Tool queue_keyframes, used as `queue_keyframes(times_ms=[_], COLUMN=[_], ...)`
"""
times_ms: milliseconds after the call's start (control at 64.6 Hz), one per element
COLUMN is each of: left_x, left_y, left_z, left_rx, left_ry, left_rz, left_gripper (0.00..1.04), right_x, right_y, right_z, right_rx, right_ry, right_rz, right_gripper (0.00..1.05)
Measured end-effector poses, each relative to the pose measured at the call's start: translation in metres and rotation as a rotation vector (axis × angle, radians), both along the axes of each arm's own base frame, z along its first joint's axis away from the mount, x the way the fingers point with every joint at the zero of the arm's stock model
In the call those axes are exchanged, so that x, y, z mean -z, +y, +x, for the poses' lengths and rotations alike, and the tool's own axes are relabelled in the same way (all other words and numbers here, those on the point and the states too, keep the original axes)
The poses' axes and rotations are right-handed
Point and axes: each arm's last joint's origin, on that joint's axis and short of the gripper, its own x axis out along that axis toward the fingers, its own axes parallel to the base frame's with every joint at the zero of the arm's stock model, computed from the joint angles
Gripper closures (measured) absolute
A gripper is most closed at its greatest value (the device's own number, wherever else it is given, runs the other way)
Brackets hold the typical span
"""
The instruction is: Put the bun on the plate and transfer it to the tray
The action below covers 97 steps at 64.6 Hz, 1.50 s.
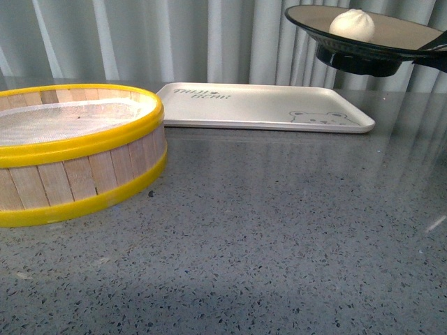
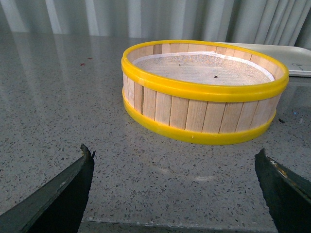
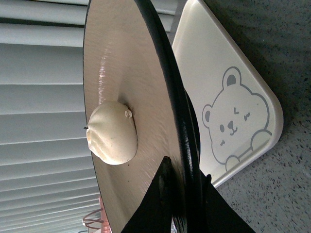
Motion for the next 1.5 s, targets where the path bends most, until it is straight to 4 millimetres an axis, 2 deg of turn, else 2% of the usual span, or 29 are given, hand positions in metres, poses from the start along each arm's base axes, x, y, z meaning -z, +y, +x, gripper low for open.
queue_keyframes(times_ms=[155,340,681,866,1083,1500], left_x=[0.000,0.000,0.000,0.000,0.000,0.000], left_y=[0.000,0.000,0.000,0.000,0.000,0.000], left_z=[0.000,0.000,0.000,0.000,0.000,0.000], left_rx=[0.000,0.000,0.000,0.000,0.000,0.000], left_ry=[0.000,0.000,0.000,0.000,0.000,0.000], left_rz=[0.000,0.000,0.000,0.000,0.000,0.000], left_gripper=[0.07,0.07,0.07,0.07,0.07,0.07], right_x=[0.003,0.013,0.013,0.027,0.041,0.043], right_y=[0.007,0.019,0.040,0.043,0.046,0.046], right_z=[0.033,0.056,0.099,0.108,0.106,0.101], right_rx=[-0.016,-0.038,-0.085,-0.088,-0.087,-0.089], right_ry=[0.070,0.124,0.116,0.138,0.147,0.138], right_rz=[-0.006,-0.017,-0.059,-0.074,-0.091,-0.100], right_gripper=[1.02,1.02,1.02,1.02,1.02,1.02])
